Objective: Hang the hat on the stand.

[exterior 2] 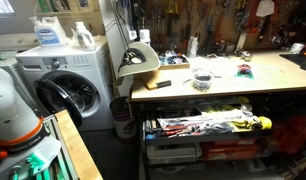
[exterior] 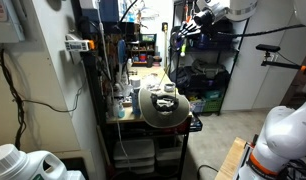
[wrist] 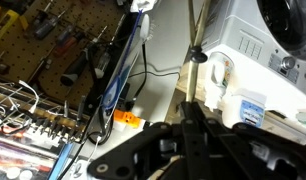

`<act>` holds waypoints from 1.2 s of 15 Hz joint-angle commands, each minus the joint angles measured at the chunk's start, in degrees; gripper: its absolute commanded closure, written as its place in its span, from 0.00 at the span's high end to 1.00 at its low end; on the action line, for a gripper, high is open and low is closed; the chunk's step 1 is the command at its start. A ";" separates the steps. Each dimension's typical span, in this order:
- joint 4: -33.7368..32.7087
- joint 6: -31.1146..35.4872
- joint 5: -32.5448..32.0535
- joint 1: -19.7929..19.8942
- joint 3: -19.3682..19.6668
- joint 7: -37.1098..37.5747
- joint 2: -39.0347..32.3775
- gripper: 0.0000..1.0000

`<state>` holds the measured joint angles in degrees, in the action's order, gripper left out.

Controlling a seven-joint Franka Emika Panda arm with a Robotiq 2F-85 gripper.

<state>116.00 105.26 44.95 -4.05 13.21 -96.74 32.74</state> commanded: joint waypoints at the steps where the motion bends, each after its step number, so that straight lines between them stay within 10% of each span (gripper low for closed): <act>1: -0.30 -0.55 0.57 1.04 -0.58 -0.40 -0.36 0.02; 18: -1.99 -3.87 20.34 2.76 -1.74 2.44 -7.25 0.01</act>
<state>115.32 101.72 62.13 -3.38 12.44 -95.94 27.65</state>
